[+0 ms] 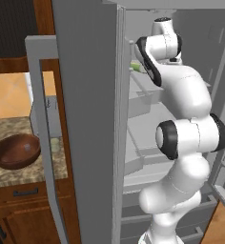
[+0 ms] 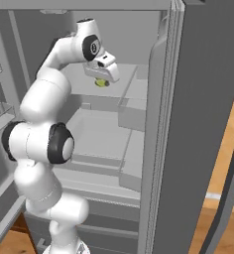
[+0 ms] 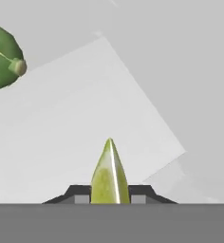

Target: Grab a lemon wedge from the fridge and one ice cube from the ice bowl, and put them in the glass of lemonade.

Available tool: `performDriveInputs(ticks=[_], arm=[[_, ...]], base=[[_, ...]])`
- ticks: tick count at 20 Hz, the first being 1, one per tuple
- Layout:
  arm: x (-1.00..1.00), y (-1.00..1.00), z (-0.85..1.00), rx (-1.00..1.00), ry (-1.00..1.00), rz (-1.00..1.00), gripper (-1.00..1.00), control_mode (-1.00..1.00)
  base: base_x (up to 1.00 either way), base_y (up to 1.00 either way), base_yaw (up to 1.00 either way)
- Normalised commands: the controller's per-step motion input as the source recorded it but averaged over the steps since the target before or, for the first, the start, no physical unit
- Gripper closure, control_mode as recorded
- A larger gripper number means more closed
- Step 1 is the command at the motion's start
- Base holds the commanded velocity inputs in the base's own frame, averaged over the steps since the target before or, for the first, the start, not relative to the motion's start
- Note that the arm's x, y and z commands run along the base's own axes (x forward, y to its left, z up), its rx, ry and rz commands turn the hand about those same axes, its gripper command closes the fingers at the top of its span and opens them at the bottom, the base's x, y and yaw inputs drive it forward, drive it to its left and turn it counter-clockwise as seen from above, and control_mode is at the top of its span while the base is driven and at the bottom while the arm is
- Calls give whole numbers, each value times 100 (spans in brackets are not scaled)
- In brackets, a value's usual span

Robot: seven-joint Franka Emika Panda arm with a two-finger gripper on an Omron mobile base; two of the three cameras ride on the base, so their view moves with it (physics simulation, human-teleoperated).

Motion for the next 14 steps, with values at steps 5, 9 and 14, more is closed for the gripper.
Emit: performDriveInputs(ticks=[5, 9, 14], arm=[[-96, 0, -3, 1, -1, 13, 100, -100], [-100, 0, -2, 1, 0, 15, 100, -100], [-93, 8, 0, 1, 0, 19, 100, -100]], base=[[0, 0, 0], [0, 0, 0], [0, 0, 0]])
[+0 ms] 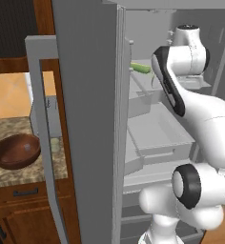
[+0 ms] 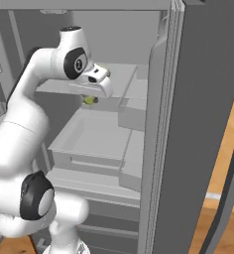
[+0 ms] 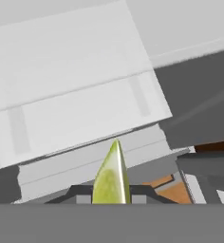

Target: Grab a lemon wedge from the fridge and one ice cube from the ice bowl, and put them in the glass of lemonade.

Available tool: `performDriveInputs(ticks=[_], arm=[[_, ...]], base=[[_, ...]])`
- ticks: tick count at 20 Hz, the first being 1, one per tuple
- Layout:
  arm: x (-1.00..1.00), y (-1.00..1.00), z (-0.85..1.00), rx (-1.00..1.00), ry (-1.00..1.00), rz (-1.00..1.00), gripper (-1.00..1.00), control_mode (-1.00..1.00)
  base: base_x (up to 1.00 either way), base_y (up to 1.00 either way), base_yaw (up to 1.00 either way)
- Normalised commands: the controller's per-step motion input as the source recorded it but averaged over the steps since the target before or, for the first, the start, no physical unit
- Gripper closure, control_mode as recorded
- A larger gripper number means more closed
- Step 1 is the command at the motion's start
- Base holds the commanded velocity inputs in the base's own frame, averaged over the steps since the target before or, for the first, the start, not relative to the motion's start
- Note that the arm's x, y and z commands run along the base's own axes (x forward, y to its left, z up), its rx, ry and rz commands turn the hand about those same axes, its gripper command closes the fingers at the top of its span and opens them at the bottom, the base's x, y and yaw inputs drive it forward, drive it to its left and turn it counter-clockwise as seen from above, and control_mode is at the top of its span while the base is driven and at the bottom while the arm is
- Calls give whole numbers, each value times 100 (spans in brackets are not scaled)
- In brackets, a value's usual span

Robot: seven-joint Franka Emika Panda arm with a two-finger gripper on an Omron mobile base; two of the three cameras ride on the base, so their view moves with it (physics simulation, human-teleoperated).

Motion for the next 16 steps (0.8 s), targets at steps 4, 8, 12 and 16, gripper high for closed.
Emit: performDriveInputs(ticks=[4, 8, 12, 16], arm=[[-84, 15, 0, 0, 0, 22, 100, -100], [-96, 12, 0, 1, 0, 23, 100, -100], [-100, 10, 0, 1, 0, 22, 100, -100], [-98, 20, 0, 0, 10, 24, 100, -100]], base=[[0, 0, 0], [0, 0, 0], [0, 0, 0], [0, 0, 0]])
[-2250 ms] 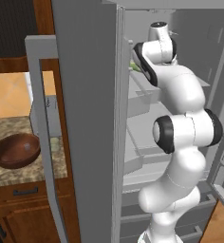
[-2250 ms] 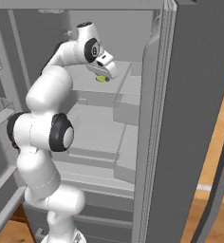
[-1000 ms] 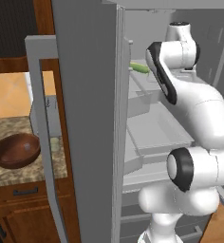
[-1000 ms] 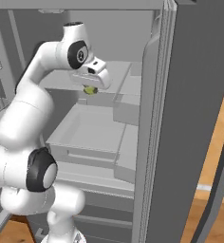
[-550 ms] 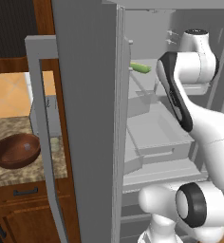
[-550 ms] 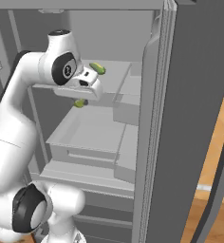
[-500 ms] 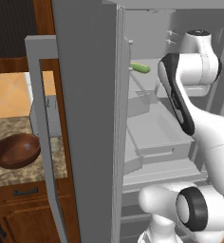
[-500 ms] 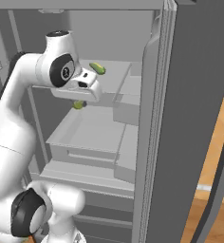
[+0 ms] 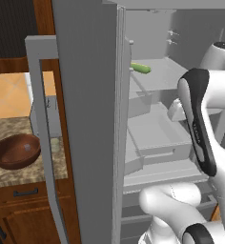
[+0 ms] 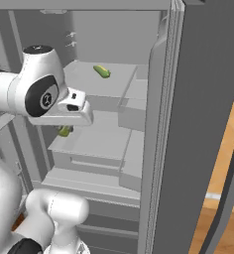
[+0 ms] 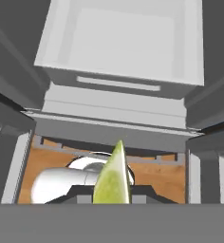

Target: Grab a lemon wedge from the fridge and one ice cube from the ice bowl, and put them in the glass of lemonade.

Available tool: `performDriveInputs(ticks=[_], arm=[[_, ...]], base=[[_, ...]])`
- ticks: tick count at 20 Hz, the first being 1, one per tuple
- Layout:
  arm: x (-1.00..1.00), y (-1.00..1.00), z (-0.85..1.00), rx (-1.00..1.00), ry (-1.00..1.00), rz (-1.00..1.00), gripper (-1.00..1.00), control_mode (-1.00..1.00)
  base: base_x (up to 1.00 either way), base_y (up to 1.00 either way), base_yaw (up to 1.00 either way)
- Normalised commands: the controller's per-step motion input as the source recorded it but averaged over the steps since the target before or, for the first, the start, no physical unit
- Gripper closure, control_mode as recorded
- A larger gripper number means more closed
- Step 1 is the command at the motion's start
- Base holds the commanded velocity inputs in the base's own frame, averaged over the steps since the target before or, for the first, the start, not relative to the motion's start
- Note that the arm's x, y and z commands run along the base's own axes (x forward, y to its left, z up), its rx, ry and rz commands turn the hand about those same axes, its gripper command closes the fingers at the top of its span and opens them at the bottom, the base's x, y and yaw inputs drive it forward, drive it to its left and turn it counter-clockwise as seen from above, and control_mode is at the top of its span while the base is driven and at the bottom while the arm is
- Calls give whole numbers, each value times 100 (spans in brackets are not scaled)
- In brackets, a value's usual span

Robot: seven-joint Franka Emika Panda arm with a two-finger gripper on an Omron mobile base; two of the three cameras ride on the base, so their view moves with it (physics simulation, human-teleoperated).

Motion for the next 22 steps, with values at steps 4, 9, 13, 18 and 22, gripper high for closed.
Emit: performDriveInputs(ticks=[4, 9, 13, 18, 22], arm=[[-87, 24, -4, 0, 17, 24, 100, -100], [-61, 15, -22, 0, 9, 16, 100, -100], [-8, 1, -7, 0, 5, 2, 100, -100], [-12, 0, -18, 0, 9, 0, 100, -100], [-11, 0, -8, 0, 7, 0, 100, 100]], base=[[0, 0, 0], [0, 0, 0], [0, 0, 0], [0, 0, 0], [-8, 0, 0]])
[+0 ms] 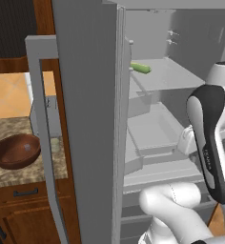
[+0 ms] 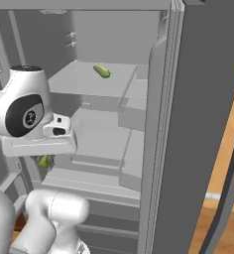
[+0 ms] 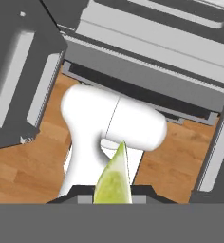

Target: Grab a lemon wedge from the fridge and one ice cube from the ice bowl, and put them in the glass of lemonade.

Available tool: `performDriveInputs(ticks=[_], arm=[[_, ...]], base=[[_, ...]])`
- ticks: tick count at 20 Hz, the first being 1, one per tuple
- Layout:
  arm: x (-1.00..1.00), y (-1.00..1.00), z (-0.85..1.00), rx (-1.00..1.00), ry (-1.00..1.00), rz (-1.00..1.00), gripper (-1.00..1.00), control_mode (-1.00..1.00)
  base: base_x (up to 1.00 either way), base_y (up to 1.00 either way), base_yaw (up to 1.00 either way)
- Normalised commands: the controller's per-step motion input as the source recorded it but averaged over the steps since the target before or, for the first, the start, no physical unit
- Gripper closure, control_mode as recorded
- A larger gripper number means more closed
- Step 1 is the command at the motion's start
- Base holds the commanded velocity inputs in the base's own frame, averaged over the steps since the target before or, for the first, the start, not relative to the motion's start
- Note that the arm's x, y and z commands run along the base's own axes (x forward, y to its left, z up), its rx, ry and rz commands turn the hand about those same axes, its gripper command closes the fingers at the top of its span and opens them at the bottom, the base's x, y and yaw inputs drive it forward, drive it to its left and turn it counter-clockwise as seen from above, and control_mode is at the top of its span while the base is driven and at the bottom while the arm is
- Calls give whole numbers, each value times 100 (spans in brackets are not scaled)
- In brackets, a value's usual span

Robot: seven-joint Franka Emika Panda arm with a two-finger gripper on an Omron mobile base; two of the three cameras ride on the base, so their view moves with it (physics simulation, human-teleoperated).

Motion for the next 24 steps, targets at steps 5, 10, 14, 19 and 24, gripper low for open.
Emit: performDriveInputs(ticks=[5, 10, 14, 19, 24], arm=[[0, 0, 0, 0, 0, 0, 100, 100], [0, 0, 0, 0, 0, 0, 100, 100], [0, 0, 0, 0, 0, 0, 100, 100], [0, 0, 0, 0, 0, 0, 100, 100], [0, 0, 0, 0, 0, 0, 100, 100]], base=[[-66, 0, 0], [-91, 2, 4], [-92, 40, 40], [-76, 25, 71], [-22, 42, 87]])
